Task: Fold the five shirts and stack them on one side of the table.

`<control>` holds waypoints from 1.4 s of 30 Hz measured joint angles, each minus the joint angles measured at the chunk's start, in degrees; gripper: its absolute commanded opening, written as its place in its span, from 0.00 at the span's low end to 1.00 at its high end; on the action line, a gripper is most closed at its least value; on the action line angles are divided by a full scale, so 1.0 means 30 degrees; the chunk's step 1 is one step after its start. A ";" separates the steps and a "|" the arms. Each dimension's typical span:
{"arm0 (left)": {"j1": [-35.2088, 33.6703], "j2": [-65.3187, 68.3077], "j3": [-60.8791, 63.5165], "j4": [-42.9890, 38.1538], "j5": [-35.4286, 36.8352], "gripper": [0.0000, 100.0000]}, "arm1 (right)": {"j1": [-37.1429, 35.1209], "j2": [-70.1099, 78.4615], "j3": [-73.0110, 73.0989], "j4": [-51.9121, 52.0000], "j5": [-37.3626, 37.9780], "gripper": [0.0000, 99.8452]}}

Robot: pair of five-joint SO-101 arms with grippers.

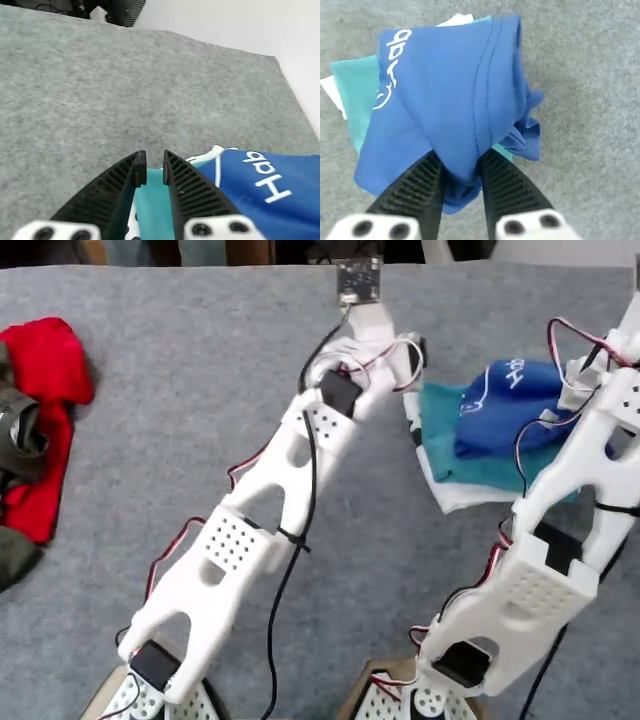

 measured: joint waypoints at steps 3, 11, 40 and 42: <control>0.0000 0.0000 0.0000 -0.0088 0.0000 0.09 | 0.0000 0.0000 0.0234 -0.0117 0.0264 0.02; -0.0029 0.0000 0.0000 -0.0088 0.0029 0.09 | 0.0000 0.0176 0.0293 0.0410 0.0264 0.18; -0.5832 0.0000 -0.1436 0.5919 0.0029 0.09 | -0.4894 0.0791 0.5656 -0.3341 -0.1758 0.03; -0.6154 0.0000 -0.2198 0.6711 0.0029 0.09 | -0.5216 0.1875 0.5656 -0.2725 -0.1788 0.03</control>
